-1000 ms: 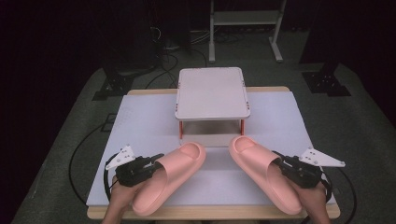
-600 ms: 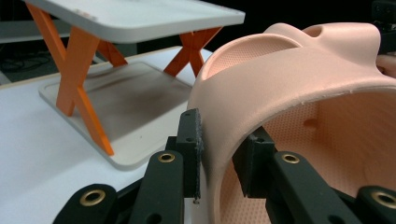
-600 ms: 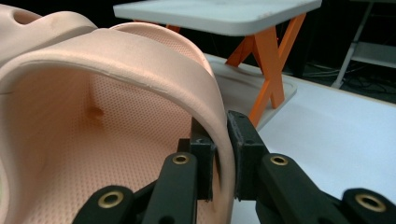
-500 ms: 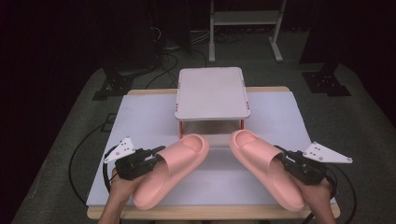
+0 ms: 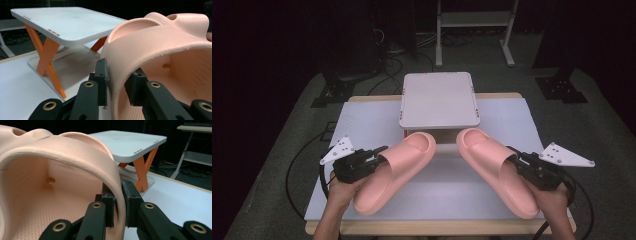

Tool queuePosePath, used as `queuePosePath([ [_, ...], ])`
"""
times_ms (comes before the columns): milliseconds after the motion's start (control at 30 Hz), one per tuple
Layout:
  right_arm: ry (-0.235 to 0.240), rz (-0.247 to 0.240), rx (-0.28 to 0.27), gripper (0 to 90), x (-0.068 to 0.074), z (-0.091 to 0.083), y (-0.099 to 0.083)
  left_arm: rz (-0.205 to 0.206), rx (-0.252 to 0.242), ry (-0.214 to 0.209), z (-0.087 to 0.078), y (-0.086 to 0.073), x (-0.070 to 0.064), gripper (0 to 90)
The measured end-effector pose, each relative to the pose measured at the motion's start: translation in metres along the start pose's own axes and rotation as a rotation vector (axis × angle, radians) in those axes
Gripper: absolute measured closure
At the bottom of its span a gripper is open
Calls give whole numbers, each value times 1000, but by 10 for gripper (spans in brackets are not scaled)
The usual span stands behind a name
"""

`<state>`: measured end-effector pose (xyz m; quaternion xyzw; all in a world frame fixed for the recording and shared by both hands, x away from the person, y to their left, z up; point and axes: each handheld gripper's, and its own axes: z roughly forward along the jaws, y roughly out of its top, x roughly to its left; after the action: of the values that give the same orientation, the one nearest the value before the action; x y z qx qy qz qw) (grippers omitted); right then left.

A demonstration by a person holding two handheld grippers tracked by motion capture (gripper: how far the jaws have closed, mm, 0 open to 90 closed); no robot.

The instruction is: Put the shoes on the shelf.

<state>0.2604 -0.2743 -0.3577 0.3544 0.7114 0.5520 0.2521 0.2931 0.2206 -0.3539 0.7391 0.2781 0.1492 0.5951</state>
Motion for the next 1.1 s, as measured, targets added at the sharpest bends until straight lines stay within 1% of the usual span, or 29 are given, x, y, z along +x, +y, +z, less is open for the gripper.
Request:
queuePosePath([
  [133,-6,5,-15,808,-1,0,6,8,-8,9,1,8,3,734],
  [267,-10,5,-22,809,-1,1,11,3,-13,13,2,12,4,734],
  [300,-12,3,-25,809,-1,2,13,8,-13,15,2,13,4,734],
  [467,-14,2,-32,809,-2,6,20,8,-14,23,4,17,7,734],
  [667,-24,7,-23,809,-6,16,26,-3,-18,30,7,21,12,734],
  [733,-27,9,-18,809,-7,19,28,2,-6,46,8,24,16,733],
  [767,-27,9,-18,809,-7,19,28,2,-6,46,8,24,16,733],
  [800,-30,6,-14,809,-9,23,29,0,-6,45,9,26,18,734],
  [967,-30,7,-9,809,-11,31,33,3,-4,52,12,31,22,734],
  [1100,-31,3,-3,808,-12,35,36,9,0,56,15,34,26,734],
])
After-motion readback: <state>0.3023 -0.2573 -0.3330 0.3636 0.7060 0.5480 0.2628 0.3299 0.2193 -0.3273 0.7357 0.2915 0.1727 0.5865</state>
